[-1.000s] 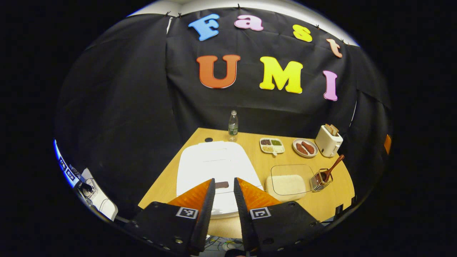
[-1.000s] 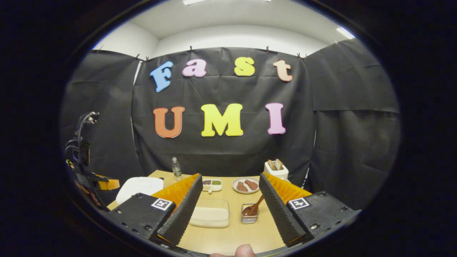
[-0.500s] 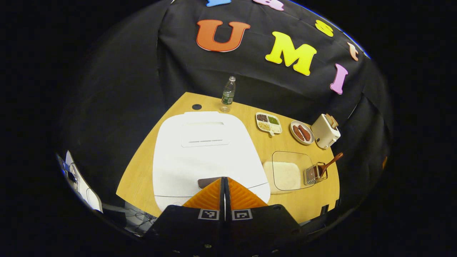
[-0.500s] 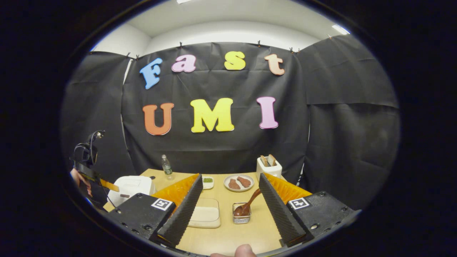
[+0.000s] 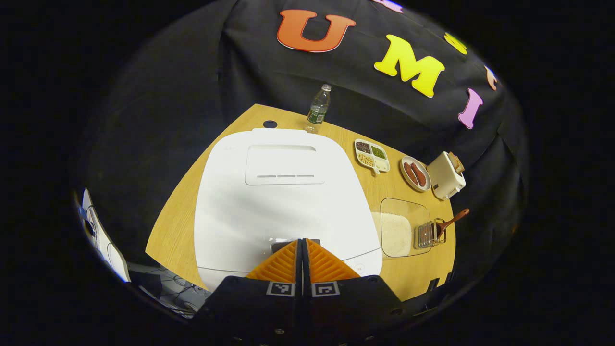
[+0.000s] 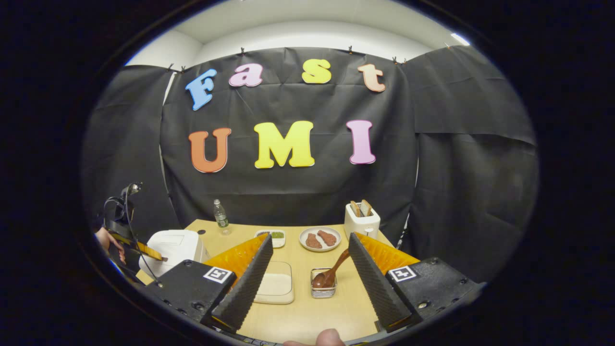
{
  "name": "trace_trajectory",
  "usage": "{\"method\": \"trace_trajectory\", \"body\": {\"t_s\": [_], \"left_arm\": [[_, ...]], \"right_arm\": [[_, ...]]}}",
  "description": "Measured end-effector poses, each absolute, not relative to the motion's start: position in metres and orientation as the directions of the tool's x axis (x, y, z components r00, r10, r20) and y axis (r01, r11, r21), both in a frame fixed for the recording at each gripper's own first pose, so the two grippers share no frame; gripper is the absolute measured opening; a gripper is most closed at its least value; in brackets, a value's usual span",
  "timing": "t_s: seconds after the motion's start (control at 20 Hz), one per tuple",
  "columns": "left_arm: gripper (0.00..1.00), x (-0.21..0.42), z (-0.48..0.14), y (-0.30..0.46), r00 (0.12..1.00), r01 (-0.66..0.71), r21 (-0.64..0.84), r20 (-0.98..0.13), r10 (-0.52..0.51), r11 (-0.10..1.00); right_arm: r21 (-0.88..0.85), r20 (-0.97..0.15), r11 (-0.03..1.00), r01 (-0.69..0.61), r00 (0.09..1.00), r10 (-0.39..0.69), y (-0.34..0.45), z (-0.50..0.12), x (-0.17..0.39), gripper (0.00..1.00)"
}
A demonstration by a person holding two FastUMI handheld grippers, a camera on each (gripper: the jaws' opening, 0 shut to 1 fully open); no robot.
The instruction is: Close the left gripper, press the button to open the rice cooker; take a wooden spoon from the chopstick holder with the right hand, scoop a spoonful of rice and pour it into the rice cooker, then put the wooden spoon back into the chopstick holder.
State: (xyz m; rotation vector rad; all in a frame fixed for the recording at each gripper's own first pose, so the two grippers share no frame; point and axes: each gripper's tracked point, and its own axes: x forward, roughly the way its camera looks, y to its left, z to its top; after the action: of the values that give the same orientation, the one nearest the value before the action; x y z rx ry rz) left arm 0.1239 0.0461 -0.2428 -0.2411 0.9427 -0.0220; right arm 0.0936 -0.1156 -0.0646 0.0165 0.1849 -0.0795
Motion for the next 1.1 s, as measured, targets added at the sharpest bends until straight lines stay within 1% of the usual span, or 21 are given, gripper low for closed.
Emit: {"method": "trace_trajectory", "body": {"t_s": [0.1, 0.15, 0.2, 0.25, 0.3, 0.5, 0.6, 0.8, 0.95, 1.05, 1.1], "left_arm": [[0.0, 0.122, -0.247, 0.046, 0.582, -0.101, -0.24, -0.801, -0.138, 0.966], [0.0, 0.117, -0.25, 0.046, 0.56, -0.119, -0.259, -0.815, -0.151, 0.958], [0.0, 0.123, -0.253, 0.046, 0.576, -0.129, -0.287, -0.801, -0.164, 0.949], [0.0, 0.119, -0.251, 0.046, 0.558, -0.136, -0.309, -0.809, -0.185, 0.941], [0.0, 0.119, -0.251, 0.047, 0.561, -0.142, -0.325, -0.805, -0.194, 0.935], [0.0, 0.119, -0.246, 0.048, 0.581, -0.118, -0.302, -0.794, -0.181, 0.946], [0.0, 0.126, -0.225, 0.051, 0.652, -0.106, -0.282, -0.744, -0.148, 0.953], [0.0, 0.147, -0.156, 0.06, 0.816, -0.047, -0.177, -0.574, -0.064, 0.983], [0.0, 0.168, -0.11, 0.063, 0.898, -0.043, -0.124, -0.439, -0.016, 0.991], [0.07, 0.174, -0.101, 0.06, 0.914, -0.037, -0.113, -0.405, -0.012, 0.993], [0.18, 0.175, -0.095, 0.06, 0.923, -0.043, -0.112, -0.385, -0.003, 0.993]], "right_arm": [[0.008, -0.191, 0.998, 0.07, 0.979, -0.067, -0.11, -0.066, 0.095, 0.99], [0.01, -0.192, 0.998, 0.065, 0.979, -0.062, -0.108, -0.067, 0.096, 0.99], [0.01, -0.193, 0.998, 0.063, 0.979, -0.06, -0.106, -0.068, 0.096, 0.99], [0.01, -0.193, 0.998, 0.06, 0.979, -0.057, -0.104, -0.068, 0.097, 0.99], [0.011, -0.194, 0.998, 0.059, 0.979, -0.055, -0.102, -0.068, 0.097, 0.99], [0.016, -0.201, 0.999, 0.041, 0.979, -0.037, -0.096, -0.07, 0.097, 1.0], [0.009, -0.185, 0.999, 0.049, 0.982, -0.047, -0.1, -0.063, 0.095, 1.0], [-0.009, -0.164, 0.998, 0.059, 0.985, -0.06, -0.108, -0.056, 0.092, 0.99], [-0.005, -0.145, 0.998, 0.069, 0.987, -0.069, -0.118, -0.048, 0.092, 0.99], [-0.011, -0.13, 0.997, 0.075, 0.989, -0.075, -0.124, -0.042, 0.093, 1.0], [-0.017, -0.13, 0.997, 0.073, 0.989, -0.074, -0.126, -0.041, 0.093, 0.99]]}}
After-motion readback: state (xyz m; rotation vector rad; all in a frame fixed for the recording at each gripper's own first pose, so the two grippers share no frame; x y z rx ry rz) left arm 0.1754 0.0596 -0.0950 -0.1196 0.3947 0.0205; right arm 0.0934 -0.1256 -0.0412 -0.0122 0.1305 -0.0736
